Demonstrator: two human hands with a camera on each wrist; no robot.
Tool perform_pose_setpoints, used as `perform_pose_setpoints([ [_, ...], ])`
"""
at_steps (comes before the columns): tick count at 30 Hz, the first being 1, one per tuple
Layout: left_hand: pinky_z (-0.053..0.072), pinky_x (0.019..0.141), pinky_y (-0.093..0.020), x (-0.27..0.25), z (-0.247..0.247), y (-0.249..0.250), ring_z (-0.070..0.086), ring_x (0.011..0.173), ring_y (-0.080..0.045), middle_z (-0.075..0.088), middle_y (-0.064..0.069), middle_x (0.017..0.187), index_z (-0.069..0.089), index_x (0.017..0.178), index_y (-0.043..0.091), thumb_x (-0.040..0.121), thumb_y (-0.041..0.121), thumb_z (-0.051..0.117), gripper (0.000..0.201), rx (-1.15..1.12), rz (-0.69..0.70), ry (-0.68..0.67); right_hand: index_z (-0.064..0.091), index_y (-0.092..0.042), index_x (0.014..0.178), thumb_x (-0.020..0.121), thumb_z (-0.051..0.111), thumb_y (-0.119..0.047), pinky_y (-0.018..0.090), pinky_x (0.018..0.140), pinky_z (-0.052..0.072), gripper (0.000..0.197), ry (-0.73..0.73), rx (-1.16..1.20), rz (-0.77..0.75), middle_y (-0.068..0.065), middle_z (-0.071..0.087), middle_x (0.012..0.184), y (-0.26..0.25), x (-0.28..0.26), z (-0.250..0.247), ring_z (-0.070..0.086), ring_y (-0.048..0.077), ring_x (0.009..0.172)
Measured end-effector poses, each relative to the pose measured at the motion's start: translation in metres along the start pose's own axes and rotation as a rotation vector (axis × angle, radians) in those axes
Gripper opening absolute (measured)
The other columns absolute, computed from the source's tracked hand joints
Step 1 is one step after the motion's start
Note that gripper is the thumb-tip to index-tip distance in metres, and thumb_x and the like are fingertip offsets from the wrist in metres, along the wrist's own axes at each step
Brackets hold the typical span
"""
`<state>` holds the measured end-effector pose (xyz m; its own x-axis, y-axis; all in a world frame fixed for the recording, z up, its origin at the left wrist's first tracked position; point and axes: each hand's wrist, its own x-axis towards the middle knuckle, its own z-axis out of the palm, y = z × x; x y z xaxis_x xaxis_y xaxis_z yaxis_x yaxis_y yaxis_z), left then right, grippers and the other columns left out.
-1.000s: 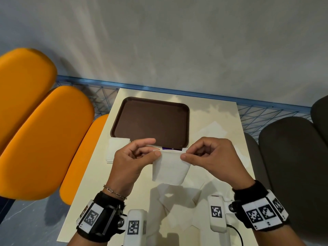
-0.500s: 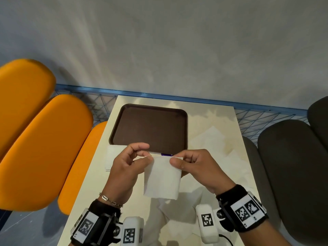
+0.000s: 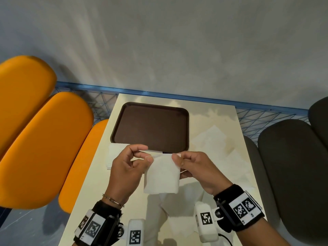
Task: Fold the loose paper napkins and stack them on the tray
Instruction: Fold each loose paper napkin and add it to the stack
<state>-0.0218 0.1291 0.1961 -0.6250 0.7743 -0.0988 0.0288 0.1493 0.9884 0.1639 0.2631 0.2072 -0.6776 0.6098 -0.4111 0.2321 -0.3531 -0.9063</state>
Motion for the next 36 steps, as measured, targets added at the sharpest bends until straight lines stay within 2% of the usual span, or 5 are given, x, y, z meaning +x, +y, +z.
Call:
perform_pose_setpoints([
  [4,0.065,0.074,-0.037,0.000,-0.008,-0.006,0.075,0.086,-0.016,0.076,0.007,0.094,0.069,0.113,0.027,0.091,0.014,0.078,0.027,0.007,-0.013,-0.007,0.079,-0.009,0.118,0.095,0.078,-0.025,0.042,0.089,0.063,0.027,-0.103,-0.060,0.048,0.010,0.081,0.112,0.011,-0.003,0.009,0.077,0.030,0.106],
  [8,0.065,0.071,-0.032,0.002,-0.017,-0.014,0.074,0.087,-0.012,0.075,0.008,0.092,0.069,0.111,0.029,0.091,0.013,0.078,0.027,0.011,-0.005,0.035,0.075,0.000,0.082,0.092,0.083,-0.022,0.052,0.086,0.062,0.026,0.010,-0.104,0.069,0.017,0.078,0.090,0.021,-0.001,0.011,0.074,0.031,0.081],
  [23,0.065,0.069,-0.034,0.007,-0.045,-0.041,0.074,0.084,-0.016,0.076,0.005,0.092,0.071,0.109,0.029,0.091,0.011,0.078,0.026,-0.003,-0.012,0.091,0.075,0.008,0.093,0.090,0.084,-0.015,0.039,0.078,0.066,0.025,-0.076,-0.143,0.146,0.017,0.077,0.084,0.038,0.016,0.034,0.075,0.024,0.074],
  [28,0.065,0.072,-0.037,0.009,-0.056,-0.055,0.074,0.085,-0.018,0.076,0.006,0.090,0.072,0.108,0.030,0.091,0.013,0.079,0.025,-0.015,-0.059,0.146,0.078,-0.009,0.087,0.088,0.085,-0.007,0.036,0.080,0.064,0.008,-0.177,-0.154,0.184,0.013,0.080,0.087,0.045,0.025,0.046,0.078,0.027,0.082],
  [36,0.063,0.081,-0.039,0.008,-0.075,-0.084,0.077,0.100,-0.025,0.079,-0.007,0.111,0.071,0.123,0.016,0.079,0.033,0.086,0.049,-0.220,-0.482,-0.072,0.074,0.003,0.103,0.088,0.084,-0.004,0.037,0.078,0.066,0.019,-0.096,-0.172,0.216,0.013,0.079,0.085,0.062,0.067,0.071,0.079,0.028,0.083],
])
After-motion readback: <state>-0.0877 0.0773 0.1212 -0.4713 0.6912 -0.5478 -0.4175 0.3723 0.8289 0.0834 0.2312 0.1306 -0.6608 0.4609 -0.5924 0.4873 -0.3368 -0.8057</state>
